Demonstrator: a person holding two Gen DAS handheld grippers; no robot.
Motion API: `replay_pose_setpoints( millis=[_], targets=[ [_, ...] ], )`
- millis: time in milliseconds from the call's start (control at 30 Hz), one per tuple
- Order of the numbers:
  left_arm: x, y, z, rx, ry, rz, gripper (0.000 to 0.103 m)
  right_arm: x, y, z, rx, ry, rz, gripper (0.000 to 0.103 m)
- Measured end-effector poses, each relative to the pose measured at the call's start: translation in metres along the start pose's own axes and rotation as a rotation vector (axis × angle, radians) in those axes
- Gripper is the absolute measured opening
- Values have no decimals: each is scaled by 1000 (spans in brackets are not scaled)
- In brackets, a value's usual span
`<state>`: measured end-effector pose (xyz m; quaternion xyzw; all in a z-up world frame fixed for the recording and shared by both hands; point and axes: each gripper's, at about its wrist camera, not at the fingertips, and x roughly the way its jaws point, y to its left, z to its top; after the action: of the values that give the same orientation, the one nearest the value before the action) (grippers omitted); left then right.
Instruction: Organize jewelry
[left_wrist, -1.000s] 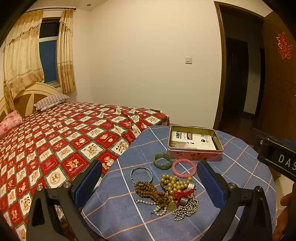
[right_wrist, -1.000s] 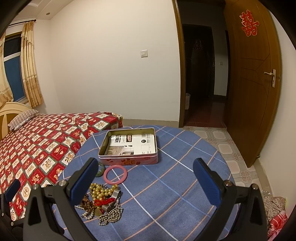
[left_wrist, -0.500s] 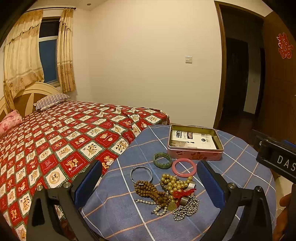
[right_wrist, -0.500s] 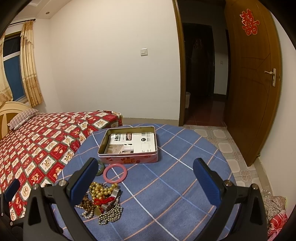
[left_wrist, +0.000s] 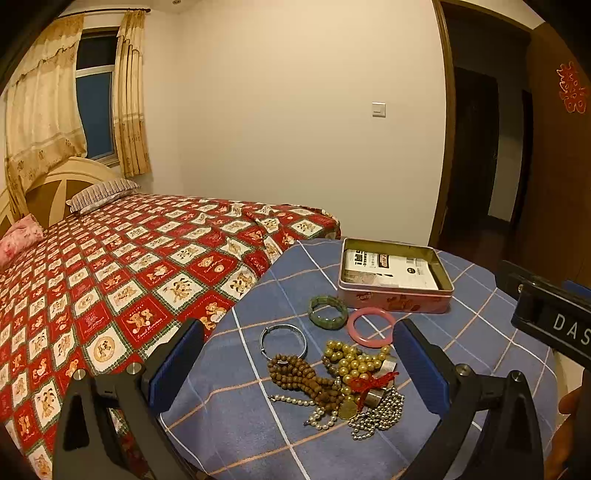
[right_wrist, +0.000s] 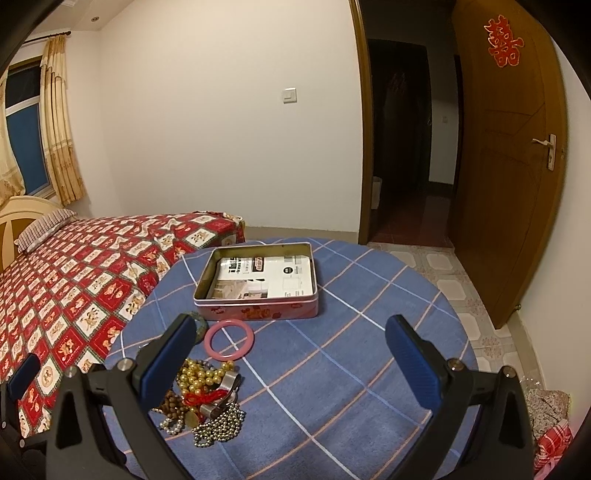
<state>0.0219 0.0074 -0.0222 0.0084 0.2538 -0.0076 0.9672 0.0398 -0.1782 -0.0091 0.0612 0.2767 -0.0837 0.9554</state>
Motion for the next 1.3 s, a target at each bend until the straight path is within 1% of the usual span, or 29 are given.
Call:
replay_pose_setpoints(
  millis=[167,333,400,467,533,567,600,633,700,733,767,800,867,967,1067,1133,1200,1300],
  targets=[
    [12,3,-4,1,23,5,102,10,1,-1,-7,26,0,103],
    [27,10,-13,29,55,4,102,23,0,-4,-23,50,15,103],
    [36,19,-18,25,88,17,102,29,-2,-7,-31,61,25,103],
    [44,28,-24,13,123,12,102,36,-4,-11,-38,75,26,103],
    [52,35,-30,10,150,16,102,46,-8,-16,-38,104,40,102],
    [54,38,-32,15,157,20,102,50,-10,-19,-36,117,53,97],
    [58,41,-35,25,166,27,102,54,-11,-21,-35,133,64,88],
    [60,42,-37,32,173,31,101,59,-12,-23,-35,154,78,85],
    [66,46,-39,33,192,28,93,69,-14,-28,-30,192,110,75],
    [71,48,-40,24,203,15,81,74,-15,-31,-22,212,130,71],
    [76,51,-40,8,222,-2,75,79,-17,-33,-10,231,150,64],
    [82,54,-40,-11,240,-17,75,84,-19,-35,2,248,168,55],
    [92,56,-36,-32,251,-23,75,93,-20,-38,15,272,185,49],
    [109,62,-22,-44,245,-17,75,102,-19,-39,8,284,203,49],
    [136,62,-7,-32,271,-29,75,118,-15,-34,-14,301,221,49],
    [150,58,1,-20,284,-61,75,134,-8,-30,-35,325,236,49],
    [164,49,7,-19,307,-132,75,149,1,-27,-59,344,248,49],
    [181,28,9,28,339,-141,75,169,14,-27,-99,359,248,48]
  ],
)
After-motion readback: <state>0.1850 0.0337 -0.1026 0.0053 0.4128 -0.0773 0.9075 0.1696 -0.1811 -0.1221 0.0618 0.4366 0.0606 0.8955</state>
